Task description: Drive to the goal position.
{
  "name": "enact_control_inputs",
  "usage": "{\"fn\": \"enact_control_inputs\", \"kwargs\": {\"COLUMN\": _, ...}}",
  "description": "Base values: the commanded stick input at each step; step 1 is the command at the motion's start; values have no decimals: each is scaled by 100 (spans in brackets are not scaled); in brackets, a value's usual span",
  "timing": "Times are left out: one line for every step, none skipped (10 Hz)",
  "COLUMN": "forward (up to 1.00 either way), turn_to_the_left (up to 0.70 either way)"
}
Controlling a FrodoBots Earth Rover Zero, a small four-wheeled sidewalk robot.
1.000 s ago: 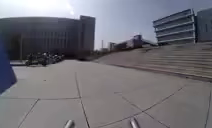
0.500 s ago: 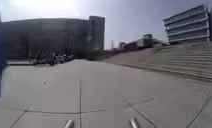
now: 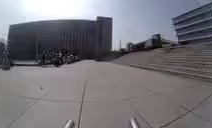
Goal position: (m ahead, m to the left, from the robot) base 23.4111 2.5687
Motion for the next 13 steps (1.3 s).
{"fn": "enact_control_inputs", "kwargs": {"forward": 100, "turn_to_the_left": 0}}
{"fn": "enact_control_inputs", "kwargs": {"forward": 100, "turn_to_the_left": 0}}
{"fn": "enact_control_inputs", "kwargs": {"forward": 100, "turn_to_the_left": 0}}
{"fn": "enact_control_inputs", "kwargs": {"forward": 100, "turn_to_the_left": 0}}
{"fn": "enact_control_inputs", "kwargs": {"forward": 100, "turn_to_the_left": 0}}
{"fn": "enact_control_inputs", "kwargs": {"forward": 100, "turn_to_the_left": 0}}
{"fn": "enact_control_inputs", "kwargs": {"forward": 100, "turn_to_the_left": 0}}
{"fn": "enact_control_inputs", "kwargs": {"forward": 100, "turn_to_the_left": 0}}
{"fn": "enact_control_inputs", "kwargs": {"forward": 100, "turn_to_the_left": 0}}
{"fn": "enact_control_inputs", "kwargs": {"forward": 100, "turn_to_the_left": 0}}
{"fn": "enact_control_inputs", "kwargs": {"forward": 100, "turn_to_the_left": 0}}
{"fn": "enact_control_inputs", "kwargs": {"forward": 100, "turn_to_the_left": 0}}
{"fn": "enact_control_inputs", "kwargs": {"forward": 100, "turn_to_the_left": 0}}
